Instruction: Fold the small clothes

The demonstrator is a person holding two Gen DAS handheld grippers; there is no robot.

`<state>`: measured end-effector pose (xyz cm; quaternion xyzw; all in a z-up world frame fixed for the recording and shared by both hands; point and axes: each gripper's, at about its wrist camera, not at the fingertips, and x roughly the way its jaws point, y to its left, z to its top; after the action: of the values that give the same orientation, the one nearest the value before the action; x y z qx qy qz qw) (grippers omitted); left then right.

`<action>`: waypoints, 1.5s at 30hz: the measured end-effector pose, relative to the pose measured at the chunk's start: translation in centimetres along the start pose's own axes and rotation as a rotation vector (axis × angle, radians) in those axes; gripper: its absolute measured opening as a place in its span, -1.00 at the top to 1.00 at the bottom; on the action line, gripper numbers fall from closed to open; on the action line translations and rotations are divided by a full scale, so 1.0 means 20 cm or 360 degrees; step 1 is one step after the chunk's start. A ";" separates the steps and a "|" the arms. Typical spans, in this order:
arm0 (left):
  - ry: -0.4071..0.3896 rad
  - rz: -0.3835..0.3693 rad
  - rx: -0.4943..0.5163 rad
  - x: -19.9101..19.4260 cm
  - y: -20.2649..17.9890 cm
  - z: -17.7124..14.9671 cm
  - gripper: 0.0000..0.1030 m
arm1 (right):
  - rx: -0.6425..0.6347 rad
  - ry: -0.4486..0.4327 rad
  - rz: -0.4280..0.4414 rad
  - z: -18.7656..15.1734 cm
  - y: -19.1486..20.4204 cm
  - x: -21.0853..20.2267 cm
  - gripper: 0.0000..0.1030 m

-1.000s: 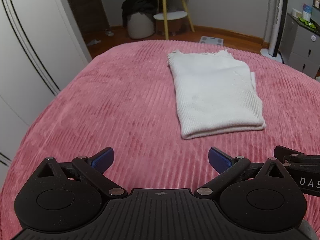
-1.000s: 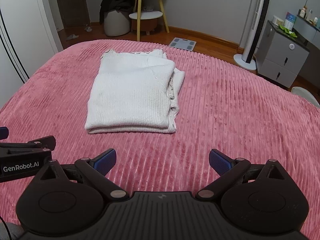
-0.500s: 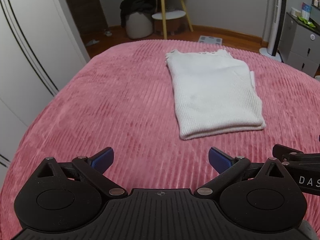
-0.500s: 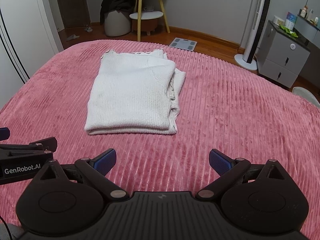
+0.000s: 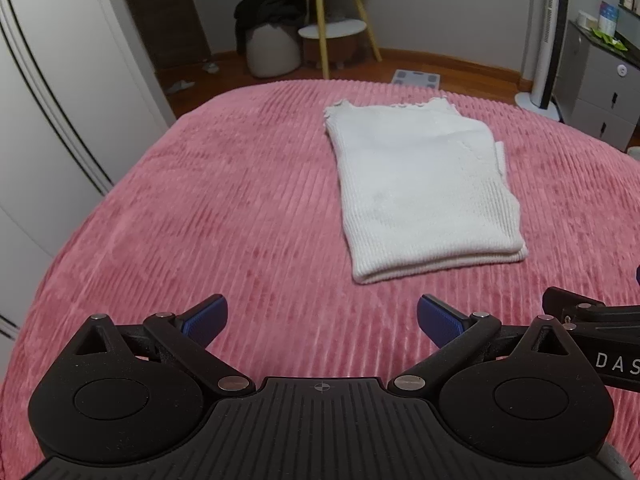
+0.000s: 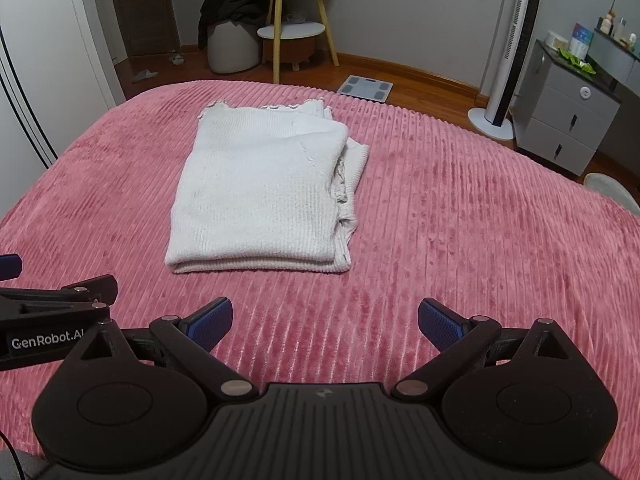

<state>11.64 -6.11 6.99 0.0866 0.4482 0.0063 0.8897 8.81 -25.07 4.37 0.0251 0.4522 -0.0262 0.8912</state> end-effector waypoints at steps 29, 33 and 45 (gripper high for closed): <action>-0.0001 0.0002 0.0003 0.01 -0.02 0.01 -1.00 | 0.0046 0.0007 0.0004 0.01 -0.04 0.03 -0.92; -0.0006 0.0002 0.0003 0.01 -0.03 0.02 -1.00 | 0.0052 0.0004 0.0008 0.01 -0.04 0.03 -0.92; -0.0045 -0.0006 -0.0010 -0.01 -0.04 0.02 -1.00 | 0.0070 -0.0004 0.0009 0.01 -0.05 0.03 -0.92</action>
<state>11.83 -6.90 7.17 0.0832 0.4358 0.0048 0.8962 9.18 -26.06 3.95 0.0459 0.4504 -0.0335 0.8910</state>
